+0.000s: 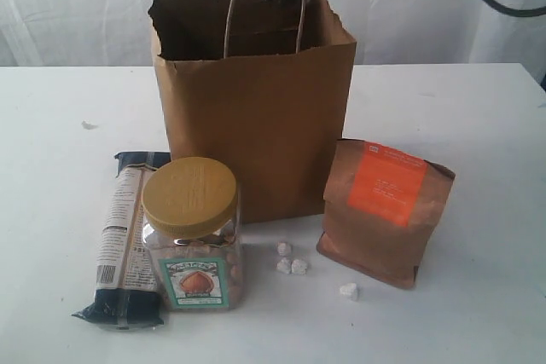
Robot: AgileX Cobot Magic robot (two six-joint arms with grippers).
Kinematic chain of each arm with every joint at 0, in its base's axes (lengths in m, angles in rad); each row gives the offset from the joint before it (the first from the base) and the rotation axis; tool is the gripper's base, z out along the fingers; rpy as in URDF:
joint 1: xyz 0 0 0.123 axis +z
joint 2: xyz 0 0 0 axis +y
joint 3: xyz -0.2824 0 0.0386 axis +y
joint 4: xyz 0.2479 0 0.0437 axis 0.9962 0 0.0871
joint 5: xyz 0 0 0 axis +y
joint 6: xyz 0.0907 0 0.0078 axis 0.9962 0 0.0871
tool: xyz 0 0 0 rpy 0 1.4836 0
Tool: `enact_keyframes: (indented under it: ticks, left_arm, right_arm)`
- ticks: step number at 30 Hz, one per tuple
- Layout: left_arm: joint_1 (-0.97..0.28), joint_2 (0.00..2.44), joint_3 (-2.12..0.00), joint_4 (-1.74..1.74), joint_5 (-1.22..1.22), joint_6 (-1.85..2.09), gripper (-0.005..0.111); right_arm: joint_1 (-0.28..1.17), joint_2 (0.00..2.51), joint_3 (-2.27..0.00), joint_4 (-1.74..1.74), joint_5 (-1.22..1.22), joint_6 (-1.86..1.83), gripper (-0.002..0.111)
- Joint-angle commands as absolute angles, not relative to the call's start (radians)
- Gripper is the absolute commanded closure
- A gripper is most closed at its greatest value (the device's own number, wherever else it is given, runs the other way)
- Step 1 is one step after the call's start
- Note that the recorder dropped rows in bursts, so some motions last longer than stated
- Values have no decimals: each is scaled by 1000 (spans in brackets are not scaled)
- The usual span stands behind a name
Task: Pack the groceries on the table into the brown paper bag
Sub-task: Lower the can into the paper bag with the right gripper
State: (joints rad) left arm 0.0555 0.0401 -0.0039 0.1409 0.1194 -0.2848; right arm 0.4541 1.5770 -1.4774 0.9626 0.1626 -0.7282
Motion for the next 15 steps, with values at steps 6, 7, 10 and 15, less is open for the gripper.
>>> enact_keyframes:
  ticks: [6, 7, 10, 15]
  left_arm:
    - [57, 36, 0, 136, 123, -288, 107]
    - [57, 36, 0, 136, 123, -288, 107]
    - [57, 36, 0, 136, 123, -288, 107]
    - [57, 36, 0, 136, 123, -288, 107]
  right_arm:
    - [468, 1593, -1488, 962, 167, -756, 92]
    - [468, 1599, -1488, 962, 185, -756, 92]
    - [468, 1619, -1488, 962, 235, -756, 92]
    - [468, 1644, -1488, 962, 266, -756, 92]
